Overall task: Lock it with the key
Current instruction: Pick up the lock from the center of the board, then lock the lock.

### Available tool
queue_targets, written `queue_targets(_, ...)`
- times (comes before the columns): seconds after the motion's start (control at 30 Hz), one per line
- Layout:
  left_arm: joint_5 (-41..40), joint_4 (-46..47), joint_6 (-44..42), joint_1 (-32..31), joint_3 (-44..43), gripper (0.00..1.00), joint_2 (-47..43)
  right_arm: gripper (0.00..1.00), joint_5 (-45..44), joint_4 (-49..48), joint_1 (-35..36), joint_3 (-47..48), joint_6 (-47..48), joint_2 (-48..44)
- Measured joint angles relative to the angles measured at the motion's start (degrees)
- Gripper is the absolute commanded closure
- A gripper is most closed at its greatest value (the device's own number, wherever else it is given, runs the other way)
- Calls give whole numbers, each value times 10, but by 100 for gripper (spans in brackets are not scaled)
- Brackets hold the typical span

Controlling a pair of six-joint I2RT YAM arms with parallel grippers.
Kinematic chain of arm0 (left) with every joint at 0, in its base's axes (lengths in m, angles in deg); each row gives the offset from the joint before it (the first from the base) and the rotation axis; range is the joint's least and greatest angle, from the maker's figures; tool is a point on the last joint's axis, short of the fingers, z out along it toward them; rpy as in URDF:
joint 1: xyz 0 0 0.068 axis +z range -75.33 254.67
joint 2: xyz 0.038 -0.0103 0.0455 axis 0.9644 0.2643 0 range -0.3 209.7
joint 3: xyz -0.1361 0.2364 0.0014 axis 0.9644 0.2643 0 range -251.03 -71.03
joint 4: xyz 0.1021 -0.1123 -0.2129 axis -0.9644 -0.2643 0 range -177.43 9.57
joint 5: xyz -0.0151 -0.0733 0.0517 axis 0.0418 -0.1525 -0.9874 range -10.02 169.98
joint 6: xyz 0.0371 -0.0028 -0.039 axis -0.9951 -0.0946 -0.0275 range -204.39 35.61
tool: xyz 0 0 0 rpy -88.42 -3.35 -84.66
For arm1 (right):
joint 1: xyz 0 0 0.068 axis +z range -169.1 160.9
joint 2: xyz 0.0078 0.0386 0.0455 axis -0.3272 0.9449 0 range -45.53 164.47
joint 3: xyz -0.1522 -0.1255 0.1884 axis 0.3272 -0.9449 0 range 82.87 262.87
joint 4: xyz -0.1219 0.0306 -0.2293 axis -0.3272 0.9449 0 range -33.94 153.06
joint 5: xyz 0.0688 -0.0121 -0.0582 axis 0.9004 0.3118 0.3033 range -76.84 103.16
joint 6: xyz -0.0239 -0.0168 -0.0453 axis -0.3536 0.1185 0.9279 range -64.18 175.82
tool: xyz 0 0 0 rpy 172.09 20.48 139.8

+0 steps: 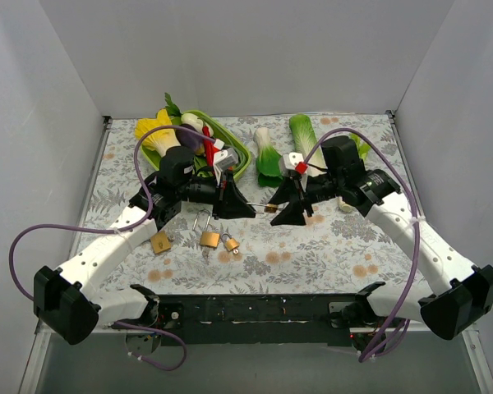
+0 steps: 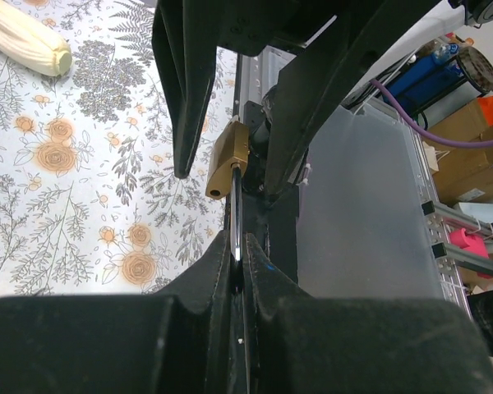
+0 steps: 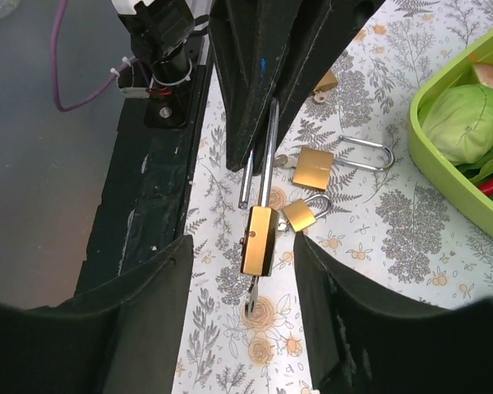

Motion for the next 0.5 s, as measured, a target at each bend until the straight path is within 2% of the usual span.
queue_targets(0.07,-4,1,1,0,0,100,0,55,-3,-3,4,0,-4,6)
queue_targets(0.13,-8,1,1,0,0,100,0,69,-7,-3,7,0,-9,10)
queue_targets(0.17,-12,1,1,0,0,100,0,77,-9,-4,8,0,-11,12)
queue_targets(0.2,-13,2,0,0,0,100,-1,92,-10,-4,8,0,-13,13)
queue_targets(0.23,-13,1,0,0,0,100,-2,98,-11,-6,9,0,-15,14)
queue_targets(0.5,-30,-5,-24,-5,2,100,-14,99,-1,-15,8,5,-35,28)
